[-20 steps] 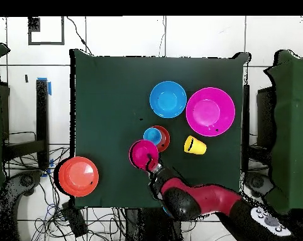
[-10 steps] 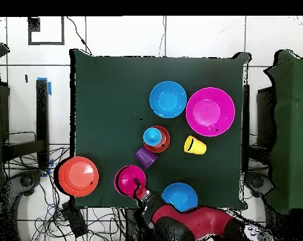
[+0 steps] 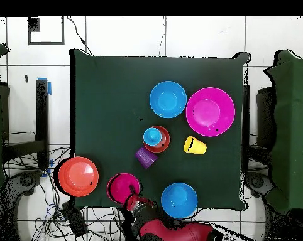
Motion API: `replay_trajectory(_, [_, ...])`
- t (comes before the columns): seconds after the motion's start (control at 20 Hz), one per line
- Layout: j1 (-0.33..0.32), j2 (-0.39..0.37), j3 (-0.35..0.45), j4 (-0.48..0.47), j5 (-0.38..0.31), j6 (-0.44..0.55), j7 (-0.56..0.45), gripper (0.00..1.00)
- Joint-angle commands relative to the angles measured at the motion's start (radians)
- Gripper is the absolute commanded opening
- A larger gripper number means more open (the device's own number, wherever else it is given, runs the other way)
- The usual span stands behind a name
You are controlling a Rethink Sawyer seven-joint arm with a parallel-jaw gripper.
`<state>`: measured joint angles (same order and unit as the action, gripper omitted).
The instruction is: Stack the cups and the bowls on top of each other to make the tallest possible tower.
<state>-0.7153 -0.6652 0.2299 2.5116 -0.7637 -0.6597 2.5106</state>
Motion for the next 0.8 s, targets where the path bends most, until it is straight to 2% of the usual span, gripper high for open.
replay_trajectory(0.05, [0.136, -0.103, -0.264, -0.057, 0.078, -0.046, -0.065, 0.00])
replay_trajectory(0.15, [0.172, -0.072, -0.307, -0.087, 0.087, -0.095, -0.075, 0.00])
replay_trajectory(0.3, [0.169, -0.045, -0.351, -0.137, 0.057, -0.110, -0.090, 0.00])
replay_trajectory(0.55, [0.175, -0.059, -0.404, -0.181, 0.024, -0.108, -0.092, 0.00])
replay_trajectory(0.65, [0.182, -0.002, -0.428, -0.199, 0.031, -0.163, -0.097, 0.00])
replay_trajectory(0.8, [0.202, 0.161, -0.471, -0.239, 0.085, -0.327, -0.136, 0.00])
